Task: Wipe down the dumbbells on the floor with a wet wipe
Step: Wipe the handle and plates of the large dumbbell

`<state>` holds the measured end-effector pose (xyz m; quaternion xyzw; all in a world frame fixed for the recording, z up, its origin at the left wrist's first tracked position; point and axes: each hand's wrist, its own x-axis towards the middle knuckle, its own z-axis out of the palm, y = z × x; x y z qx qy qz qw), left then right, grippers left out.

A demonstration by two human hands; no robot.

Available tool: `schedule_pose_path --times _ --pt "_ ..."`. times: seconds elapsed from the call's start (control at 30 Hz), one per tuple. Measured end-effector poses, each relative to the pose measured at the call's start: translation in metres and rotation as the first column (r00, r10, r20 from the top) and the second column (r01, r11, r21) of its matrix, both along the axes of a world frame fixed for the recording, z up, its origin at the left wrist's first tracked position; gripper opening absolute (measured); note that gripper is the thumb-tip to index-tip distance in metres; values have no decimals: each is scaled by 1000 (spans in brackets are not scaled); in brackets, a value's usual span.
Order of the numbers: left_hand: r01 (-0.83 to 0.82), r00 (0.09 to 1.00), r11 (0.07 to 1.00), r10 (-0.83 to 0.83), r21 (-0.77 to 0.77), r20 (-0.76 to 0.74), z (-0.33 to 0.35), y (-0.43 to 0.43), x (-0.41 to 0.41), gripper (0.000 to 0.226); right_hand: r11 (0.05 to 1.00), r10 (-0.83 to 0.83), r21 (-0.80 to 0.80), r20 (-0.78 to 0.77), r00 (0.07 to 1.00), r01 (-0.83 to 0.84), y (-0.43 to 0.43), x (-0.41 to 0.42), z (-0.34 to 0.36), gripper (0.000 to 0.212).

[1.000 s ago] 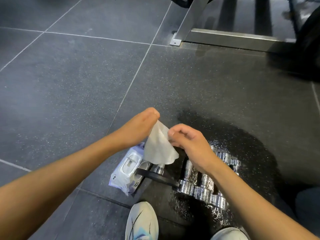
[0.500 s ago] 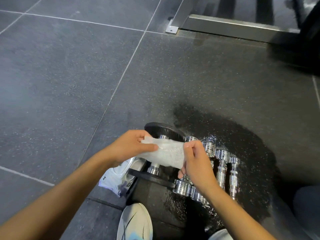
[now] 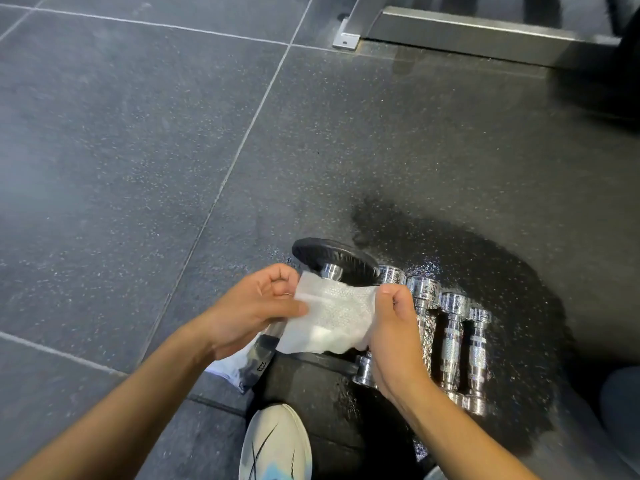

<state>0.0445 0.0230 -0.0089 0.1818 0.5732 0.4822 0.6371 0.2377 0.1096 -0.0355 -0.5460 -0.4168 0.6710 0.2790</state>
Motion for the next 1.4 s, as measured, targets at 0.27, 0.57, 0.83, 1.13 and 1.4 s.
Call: schedule_pose_path --times 0.27,0.57,0.83,1.13,1.4 --pt "-234 964 966 245 -111 100 10 8 20 6 972 127 187 94 987 -143 0 -2 12 26" --pt "-35 950 952 126 -304 286 31 10 35 17 996 7 84 -86 996 1 11 -3 26 26" --pt "-515 803 852 518 -96 295 26 11 44 65 920 -191 -390 -518 834 -32 11 8 25 16" --pt "-161 982 987 162 15 -97 17 6 31 67 821 330 -378 -298 896 -428 22 6 23 39" --pt "-295 943 936 318 -190 101 11 3 9 63 957 -18 -283 -262 965 -59 10 2 10 20"
